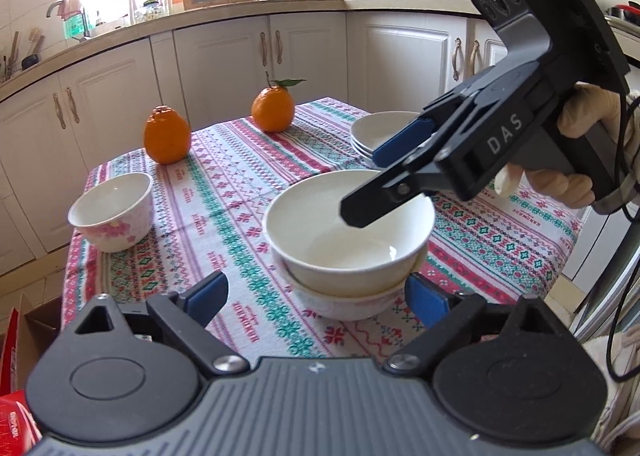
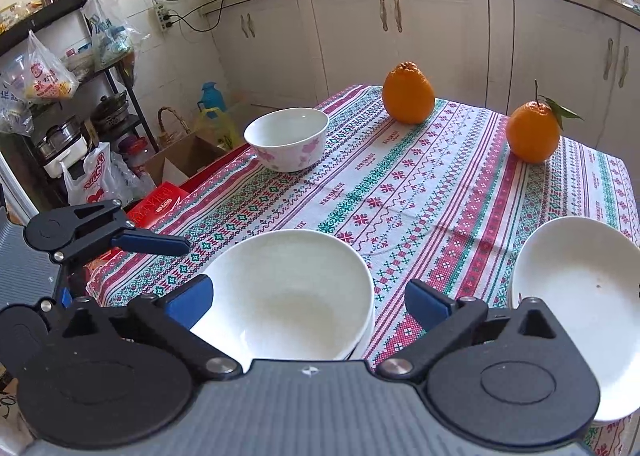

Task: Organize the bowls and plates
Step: 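Open the right tool and withdraw from the stacked bowls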

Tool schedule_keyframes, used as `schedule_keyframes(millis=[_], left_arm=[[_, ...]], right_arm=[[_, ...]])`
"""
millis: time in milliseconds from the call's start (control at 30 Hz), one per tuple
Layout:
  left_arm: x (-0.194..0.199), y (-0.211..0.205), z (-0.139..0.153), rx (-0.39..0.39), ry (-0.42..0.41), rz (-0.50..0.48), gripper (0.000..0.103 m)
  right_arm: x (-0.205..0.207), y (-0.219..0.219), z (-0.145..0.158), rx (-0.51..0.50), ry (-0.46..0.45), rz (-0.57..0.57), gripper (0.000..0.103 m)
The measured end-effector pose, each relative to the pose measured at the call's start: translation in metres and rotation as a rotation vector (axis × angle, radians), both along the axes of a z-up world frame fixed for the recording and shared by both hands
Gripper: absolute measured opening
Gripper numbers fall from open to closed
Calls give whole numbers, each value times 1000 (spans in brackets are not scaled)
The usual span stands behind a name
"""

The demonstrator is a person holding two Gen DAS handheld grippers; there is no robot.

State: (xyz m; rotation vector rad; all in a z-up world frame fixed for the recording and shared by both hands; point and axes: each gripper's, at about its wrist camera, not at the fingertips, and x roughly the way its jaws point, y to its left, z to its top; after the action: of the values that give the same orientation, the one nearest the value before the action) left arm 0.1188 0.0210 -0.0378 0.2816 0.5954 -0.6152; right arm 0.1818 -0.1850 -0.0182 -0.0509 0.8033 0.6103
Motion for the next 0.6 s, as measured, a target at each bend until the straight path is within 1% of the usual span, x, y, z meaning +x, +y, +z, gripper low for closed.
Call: schedule_keyframes(millis=[167,233,467,600], left_arm=[[4,18,7,17,-40,53,96],[9,25,9,16,-52,81,99],[36,50,9,18,-86,158,99],[52,60,9,11,-113,198,99]], right_arm=[[3,8,8,-39,-26,27,103],[6,13,13,-56,-38,39,103],[21,32,33,-115,-85,93,103],[37,45,44,-147,-112,129,103]])
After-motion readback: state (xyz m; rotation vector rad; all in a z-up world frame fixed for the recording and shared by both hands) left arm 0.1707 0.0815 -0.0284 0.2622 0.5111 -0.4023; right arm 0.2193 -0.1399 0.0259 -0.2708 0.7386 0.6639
